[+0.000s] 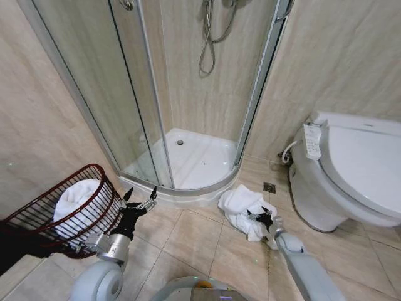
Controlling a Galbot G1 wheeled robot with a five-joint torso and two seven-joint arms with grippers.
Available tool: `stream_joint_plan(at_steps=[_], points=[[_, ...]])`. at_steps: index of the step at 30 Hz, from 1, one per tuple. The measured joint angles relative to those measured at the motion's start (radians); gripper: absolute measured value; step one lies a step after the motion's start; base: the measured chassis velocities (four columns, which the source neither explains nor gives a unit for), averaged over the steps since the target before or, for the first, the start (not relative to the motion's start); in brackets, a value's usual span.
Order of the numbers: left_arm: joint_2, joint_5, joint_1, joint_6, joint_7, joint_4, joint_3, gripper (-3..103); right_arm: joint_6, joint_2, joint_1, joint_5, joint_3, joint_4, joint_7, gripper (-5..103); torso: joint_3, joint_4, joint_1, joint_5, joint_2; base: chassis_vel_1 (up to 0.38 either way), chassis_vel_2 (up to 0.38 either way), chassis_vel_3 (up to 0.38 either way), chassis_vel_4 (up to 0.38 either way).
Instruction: Discard the used towel into the hamper.
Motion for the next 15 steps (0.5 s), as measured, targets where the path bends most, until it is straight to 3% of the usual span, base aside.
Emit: stream_joint_plan(at_steps=[10,15], points=[[0.000,0.000,0.000,0.000,0.000,0.000,0.000,100,-0.006,0.017,0.047,0.001,0.006,-0.114,-0.029,101,0.001,0.0001,0.000,0.0000,0.001,0.000,0.000,0.000,0.000],[0.000,0.000,0.000,0.000,0.000,0.000,0.000,100,0.005,0.012,0.039,0.014,0.011,-0.109,-0.052,90,0.002,0.0000,0.000,0.0001,0.002,0.000,0.000,0.000,0.000]])
